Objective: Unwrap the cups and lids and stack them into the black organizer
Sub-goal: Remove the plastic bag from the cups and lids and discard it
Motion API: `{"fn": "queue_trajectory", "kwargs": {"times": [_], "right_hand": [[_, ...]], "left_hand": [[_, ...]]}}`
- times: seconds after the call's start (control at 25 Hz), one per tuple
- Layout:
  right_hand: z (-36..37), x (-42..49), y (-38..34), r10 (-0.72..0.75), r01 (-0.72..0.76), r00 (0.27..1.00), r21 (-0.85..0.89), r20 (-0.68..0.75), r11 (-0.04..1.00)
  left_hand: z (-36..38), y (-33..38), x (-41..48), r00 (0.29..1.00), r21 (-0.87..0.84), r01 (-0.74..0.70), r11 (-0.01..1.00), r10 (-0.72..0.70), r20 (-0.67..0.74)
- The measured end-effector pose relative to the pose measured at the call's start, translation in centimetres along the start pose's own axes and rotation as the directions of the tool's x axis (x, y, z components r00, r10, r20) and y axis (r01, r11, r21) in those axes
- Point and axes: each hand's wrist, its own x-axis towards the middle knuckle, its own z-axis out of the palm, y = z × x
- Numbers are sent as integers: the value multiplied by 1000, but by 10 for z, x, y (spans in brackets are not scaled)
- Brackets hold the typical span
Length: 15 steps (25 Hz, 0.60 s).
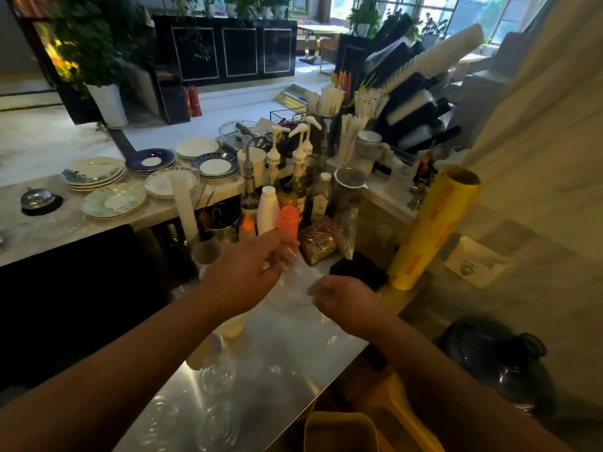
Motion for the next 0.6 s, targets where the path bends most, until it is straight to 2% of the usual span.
{"fn": "queue_trajectory", "kwargs": {"times": [0.08, 0.16, 0.2, 0.28, 0.36, 0.4, 0.52, 0.6], "right_hand": [[-9, 4, 11, 87, -79, 995, 170, -43, 982], [-22, 7, 22, 163, -140, 986, 326, -43, 935], [-29, 9, 29, 189, -158, 981, 402, -37, 902], [-44, 11, 42, 228, -179, 973, 555, -19, 812], [-56, 10, 52, 235, -175, 972, 652, -5, 738], [-60, 10, 56, 232, -168, 973, 685, -1, 709], [-70, 9, 65, 219, -157, 975, 763, 21, 627], [-76, 7, 70, 178, -148, 983, 807, 54, 572]], "left_hand": [[12, 1, 12, 990, 63, 32, 998, -23, -142], [21, -3, 19, 955, -11, 112, 994, -111, -276], [25, -6, 21, 944, -72, 152, 986, -166, -286], [35, -11, 23, 928, -249, 276, 928, -325, -183], [46, -18, 26, 870, -420, 460, 783, -492, 36], [53, -20, 27, 835, -473, 528, 705, -533, 139], [66, -22, 34, 775, -594, 621, 512, -517, 364], [70, -21, 38, 765, -630, 640, 441, -444, 466]]}}
